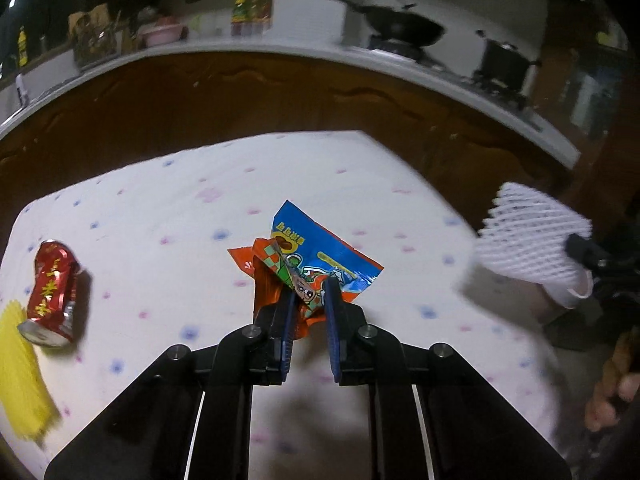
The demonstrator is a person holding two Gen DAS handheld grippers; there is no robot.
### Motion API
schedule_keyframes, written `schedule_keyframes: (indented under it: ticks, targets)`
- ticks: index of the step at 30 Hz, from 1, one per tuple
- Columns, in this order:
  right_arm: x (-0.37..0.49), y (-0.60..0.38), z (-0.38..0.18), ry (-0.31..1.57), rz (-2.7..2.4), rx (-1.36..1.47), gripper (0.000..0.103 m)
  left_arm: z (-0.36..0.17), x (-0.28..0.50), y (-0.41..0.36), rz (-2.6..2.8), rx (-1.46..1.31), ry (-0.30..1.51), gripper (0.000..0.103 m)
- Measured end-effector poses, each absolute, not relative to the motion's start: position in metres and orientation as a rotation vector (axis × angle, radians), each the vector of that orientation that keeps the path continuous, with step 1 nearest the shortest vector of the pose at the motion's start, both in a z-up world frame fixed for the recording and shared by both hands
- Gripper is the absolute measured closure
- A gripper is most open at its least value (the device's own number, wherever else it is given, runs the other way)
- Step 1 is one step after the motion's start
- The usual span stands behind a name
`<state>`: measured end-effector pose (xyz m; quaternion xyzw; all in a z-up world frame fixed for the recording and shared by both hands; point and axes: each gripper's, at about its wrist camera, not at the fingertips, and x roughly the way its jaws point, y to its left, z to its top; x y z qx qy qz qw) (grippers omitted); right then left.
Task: Collect trash
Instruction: 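Carry the snack bag and foam net over the bin with both tools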
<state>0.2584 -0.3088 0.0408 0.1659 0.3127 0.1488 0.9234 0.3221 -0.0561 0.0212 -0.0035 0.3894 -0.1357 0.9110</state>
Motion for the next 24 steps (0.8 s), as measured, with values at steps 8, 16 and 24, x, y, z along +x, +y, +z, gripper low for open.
schedule_keyframes:
  ticks: [8, 16, 24]
  targets:
    - [0.223, -0.356, 0.044, 0.602, 0.221, 0.395, 0.098, 0.04, 0.298, -0.12, -0.376, 0.009, 0.765, 0.091]
    - [0.19, -0.413, 0.052, 0.545, 0.116, 0.434, 0.098, 0.047, 0.293, -0.176, -0.464, 0.036, 0.759, 0.091]
    - [0.173, -0.47, 0.052, 0.521, 0.012, 0.47, 0.098, 0.048, 0.302, -0.229, -0.545, 0.035, 0.778, 0.091]
